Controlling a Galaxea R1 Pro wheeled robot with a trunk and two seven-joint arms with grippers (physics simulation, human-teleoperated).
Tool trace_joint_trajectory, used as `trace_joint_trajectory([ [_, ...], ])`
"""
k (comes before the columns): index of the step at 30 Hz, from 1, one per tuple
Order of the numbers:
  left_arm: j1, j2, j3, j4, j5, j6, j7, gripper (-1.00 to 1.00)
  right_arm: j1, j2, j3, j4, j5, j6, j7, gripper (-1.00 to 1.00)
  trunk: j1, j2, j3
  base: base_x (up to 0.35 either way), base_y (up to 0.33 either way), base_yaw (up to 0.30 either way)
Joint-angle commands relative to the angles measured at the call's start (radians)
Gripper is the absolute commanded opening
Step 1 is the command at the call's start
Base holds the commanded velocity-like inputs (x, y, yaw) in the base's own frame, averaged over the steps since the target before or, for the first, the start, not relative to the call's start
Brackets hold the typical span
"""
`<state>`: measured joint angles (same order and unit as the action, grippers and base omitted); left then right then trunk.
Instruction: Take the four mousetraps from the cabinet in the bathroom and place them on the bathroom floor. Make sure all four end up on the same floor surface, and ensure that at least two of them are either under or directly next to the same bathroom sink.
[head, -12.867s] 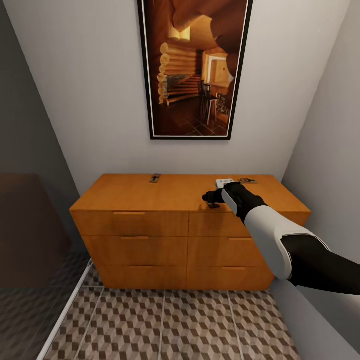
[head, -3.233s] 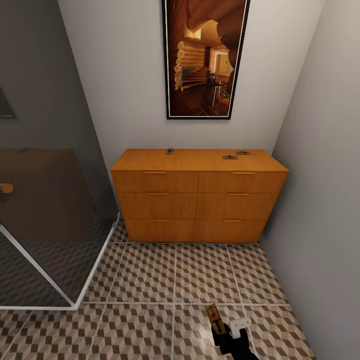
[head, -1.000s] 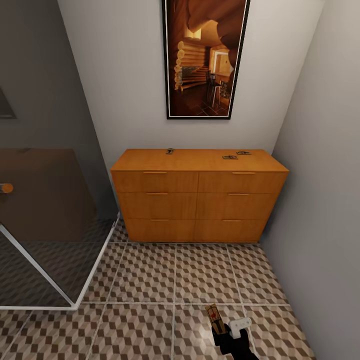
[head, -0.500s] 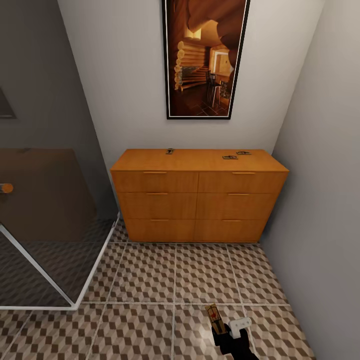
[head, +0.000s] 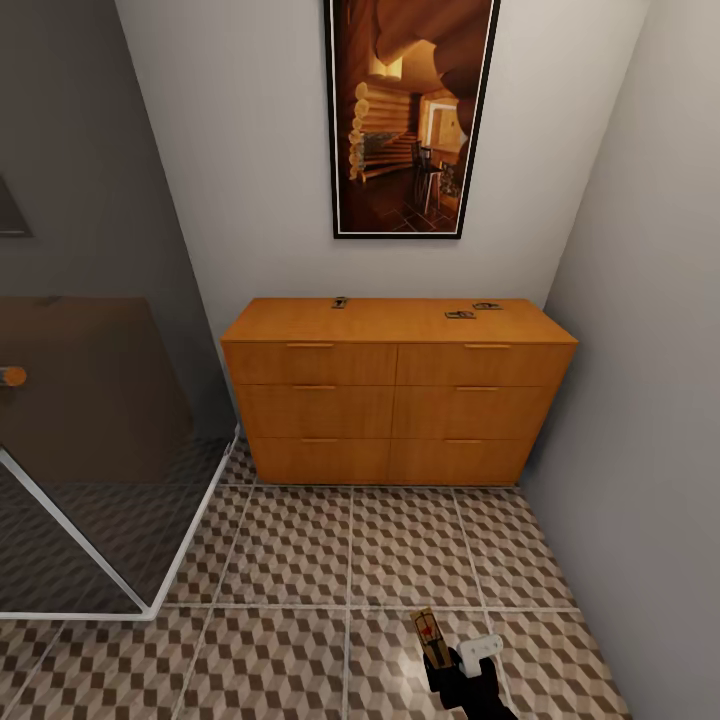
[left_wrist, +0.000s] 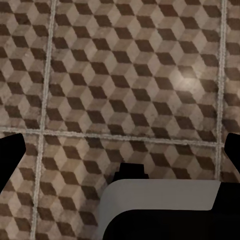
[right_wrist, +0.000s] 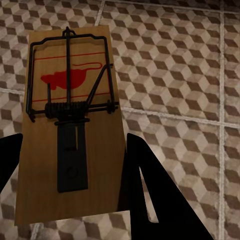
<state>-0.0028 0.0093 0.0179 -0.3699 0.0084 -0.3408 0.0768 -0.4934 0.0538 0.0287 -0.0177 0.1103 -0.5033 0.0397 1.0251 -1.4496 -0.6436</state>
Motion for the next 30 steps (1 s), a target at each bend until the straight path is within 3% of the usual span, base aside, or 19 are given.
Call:
trace_joint_trajectory([
  [1, 0.0, 0.0, 0.0, 0.0, 0.001, -0.003, 0.001, 1.0, -0.001, 0.0, 0.002, 0.001, 0.002, -0.003, -0.003, -1.0, 0.0, 0.0, -0.001, 0.0, 0.0, 0.0],
  [30, 0.0, 0.0, -0.001, 0.0, 0.001, -0.003, 0.001, 1.0, -0.001, 0.0, 0.002, 0.001, 0.002, -0.003, -0.003, -1.0, 0.0, 0.0, -0.001, 0.0, 0.0, 0.0],
])
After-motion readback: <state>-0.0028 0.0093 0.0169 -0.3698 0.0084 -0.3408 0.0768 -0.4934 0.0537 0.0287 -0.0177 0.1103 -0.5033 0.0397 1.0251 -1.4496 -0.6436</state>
